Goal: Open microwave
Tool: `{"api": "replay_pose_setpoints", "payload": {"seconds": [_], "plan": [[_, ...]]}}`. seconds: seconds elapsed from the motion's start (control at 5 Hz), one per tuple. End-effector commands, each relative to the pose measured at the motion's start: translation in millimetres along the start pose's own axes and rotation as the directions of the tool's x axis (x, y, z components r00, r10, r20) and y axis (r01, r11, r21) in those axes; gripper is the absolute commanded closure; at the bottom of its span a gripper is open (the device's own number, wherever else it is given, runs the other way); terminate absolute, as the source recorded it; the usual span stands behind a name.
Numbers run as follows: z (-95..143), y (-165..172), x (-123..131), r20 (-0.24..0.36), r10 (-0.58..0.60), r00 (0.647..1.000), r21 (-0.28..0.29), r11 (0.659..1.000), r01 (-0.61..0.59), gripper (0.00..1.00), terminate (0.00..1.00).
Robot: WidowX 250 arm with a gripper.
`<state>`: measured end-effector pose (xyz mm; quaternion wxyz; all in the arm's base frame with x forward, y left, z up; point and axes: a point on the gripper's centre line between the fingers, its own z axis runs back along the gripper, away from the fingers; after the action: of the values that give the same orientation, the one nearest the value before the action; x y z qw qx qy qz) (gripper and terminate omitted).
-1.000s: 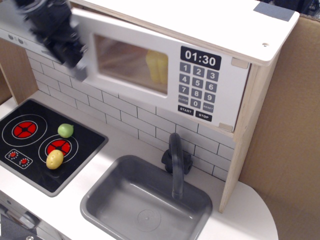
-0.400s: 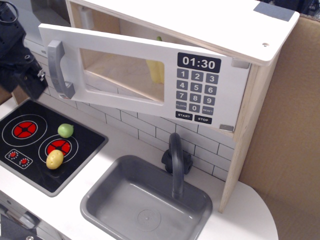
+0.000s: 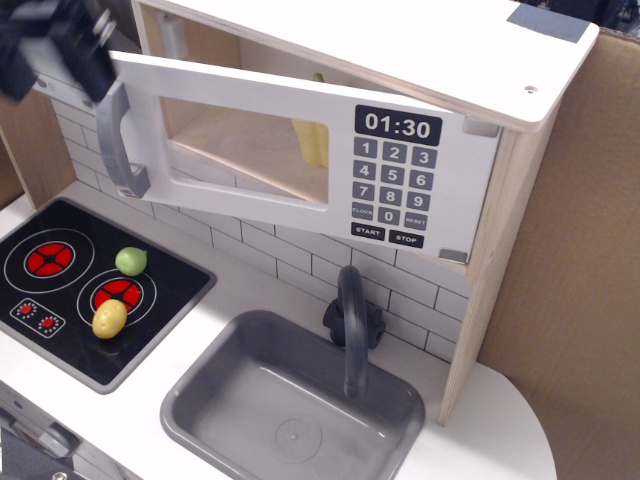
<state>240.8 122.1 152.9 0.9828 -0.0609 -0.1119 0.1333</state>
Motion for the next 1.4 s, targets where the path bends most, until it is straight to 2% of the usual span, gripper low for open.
{"api": "replay_pose_setpoints", "payload": {"seconds": [0.0,0.2,0.4,0.6,0.8,1.0,1.2], "plan": [[17.1,6.4,64.6,0.079,0.151,0.985,0.032,0.988,-0.154,0.00,0.00],[7.7,14.2,72.8,0.099,0.176,0.979,0.050,0.982,-0.182,0.00,0.00],[3.4,24.5,85.6,0.111,0.262,0.959,0.030,0.963,-0.267,0.00,0.00],[-10.8,30.2,83.3,0.112,0.223,0.968,0.083,0.969,-0.233,0.00,0.00],[-24.8,33.8,68.4,0.108,0.144,0.984,0.137,0.978,-0.158,0.00,0.00],[-26.0,36.5,50.8,0.091,0.098,0.991,0.138,0.984,-0.109,0.00,0.00],[-35.4,32.4,27.3,0.065,0.051,0.997,0.167,0.984,-0.061,0.00,0.00]]}}
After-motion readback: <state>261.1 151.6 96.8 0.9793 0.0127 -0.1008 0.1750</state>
